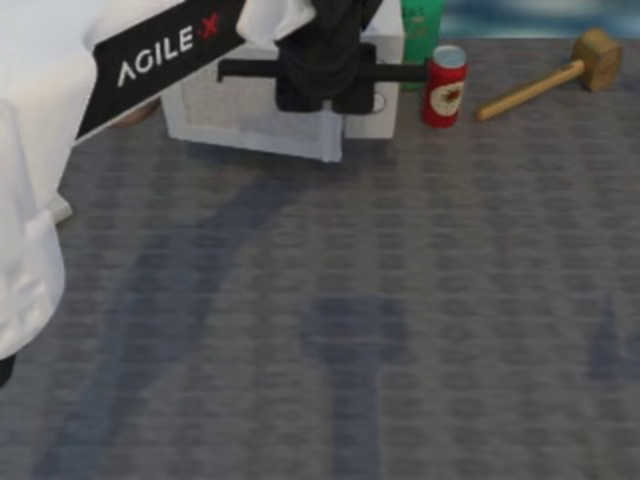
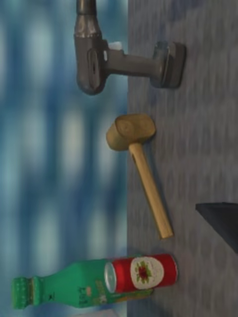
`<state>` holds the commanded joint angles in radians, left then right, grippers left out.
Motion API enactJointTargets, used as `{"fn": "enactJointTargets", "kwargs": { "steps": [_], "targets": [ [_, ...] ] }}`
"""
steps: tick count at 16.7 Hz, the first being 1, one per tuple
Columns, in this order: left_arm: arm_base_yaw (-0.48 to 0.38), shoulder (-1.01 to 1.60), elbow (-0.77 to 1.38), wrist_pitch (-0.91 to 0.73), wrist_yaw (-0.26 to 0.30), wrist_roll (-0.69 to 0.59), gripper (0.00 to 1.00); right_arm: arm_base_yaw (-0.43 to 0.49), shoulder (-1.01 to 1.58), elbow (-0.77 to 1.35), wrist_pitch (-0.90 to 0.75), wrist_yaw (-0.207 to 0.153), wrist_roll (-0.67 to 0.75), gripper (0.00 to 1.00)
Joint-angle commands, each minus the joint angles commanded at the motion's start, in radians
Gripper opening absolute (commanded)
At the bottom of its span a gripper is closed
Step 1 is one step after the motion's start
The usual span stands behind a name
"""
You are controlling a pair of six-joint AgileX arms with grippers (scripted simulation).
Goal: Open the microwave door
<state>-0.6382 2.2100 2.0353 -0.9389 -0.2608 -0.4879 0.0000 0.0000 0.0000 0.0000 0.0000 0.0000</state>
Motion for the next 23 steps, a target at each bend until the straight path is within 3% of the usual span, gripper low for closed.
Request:
{"fn": "enactJointTargets", "kwargs": {
  "steps": [9,23],
  "targets": [
    [0.018,-0.112,-0.168,0.088,0.045,0.106,0.0,0.0,0.0,0.0,0.0,0.0,0.0,1.0],
    [0.018,-0.113,-0.168,0.088,0.046,0.106,0.0,0.0,0.0,0.0,0.0,0.0,0.0,1.0]
  ]
}}
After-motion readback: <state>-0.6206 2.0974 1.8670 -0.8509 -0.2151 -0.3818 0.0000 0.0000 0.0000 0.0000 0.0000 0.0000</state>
